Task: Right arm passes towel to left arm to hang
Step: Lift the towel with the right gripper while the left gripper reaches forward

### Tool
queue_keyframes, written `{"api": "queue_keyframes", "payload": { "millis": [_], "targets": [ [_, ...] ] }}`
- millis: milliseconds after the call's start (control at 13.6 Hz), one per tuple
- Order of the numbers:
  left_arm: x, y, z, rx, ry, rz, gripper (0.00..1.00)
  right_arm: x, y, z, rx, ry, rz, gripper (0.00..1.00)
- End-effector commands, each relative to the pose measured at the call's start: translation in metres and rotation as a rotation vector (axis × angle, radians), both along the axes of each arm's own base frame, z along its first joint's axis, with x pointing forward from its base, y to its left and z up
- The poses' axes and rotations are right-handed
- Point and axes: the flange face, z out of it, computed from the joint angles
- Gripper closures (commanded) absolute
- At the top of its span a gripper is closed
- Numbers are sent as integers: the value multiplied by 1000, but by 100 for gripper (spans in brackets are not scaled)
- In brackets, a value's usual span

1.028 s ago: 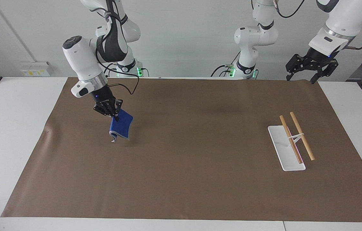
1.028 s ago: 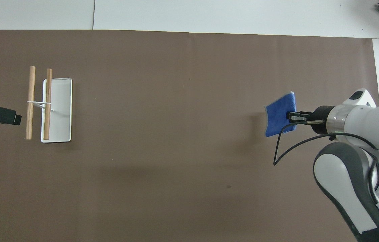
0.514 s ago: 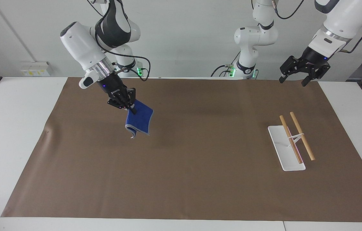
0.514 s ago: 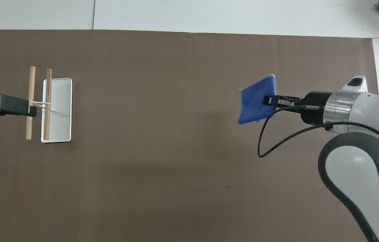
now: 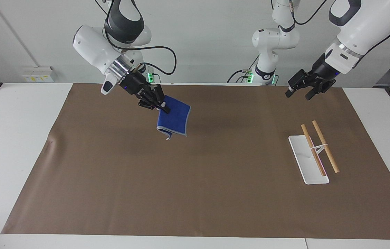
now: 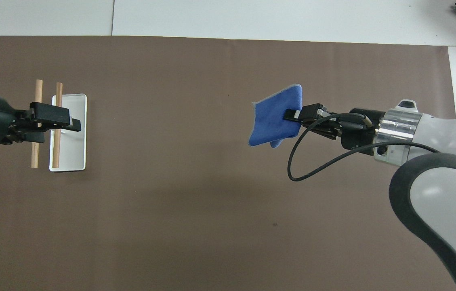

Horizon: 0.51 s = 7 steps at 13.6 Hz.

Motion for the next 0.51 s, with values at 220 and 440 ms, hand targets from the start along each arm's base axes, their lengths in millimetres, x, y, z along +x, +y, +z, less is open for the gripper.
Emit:
{"api": "queue_keyframes", "payload": {
  "millis": [220,440],
  "targets": [
    [-13,-66,-21,-140,72,202,0,-3,50,-9,240,50,-170,100],
    [-17,-99,-23,-220,116,345,0,-4,59,-26,304,36,-188,100]
  ]
}}
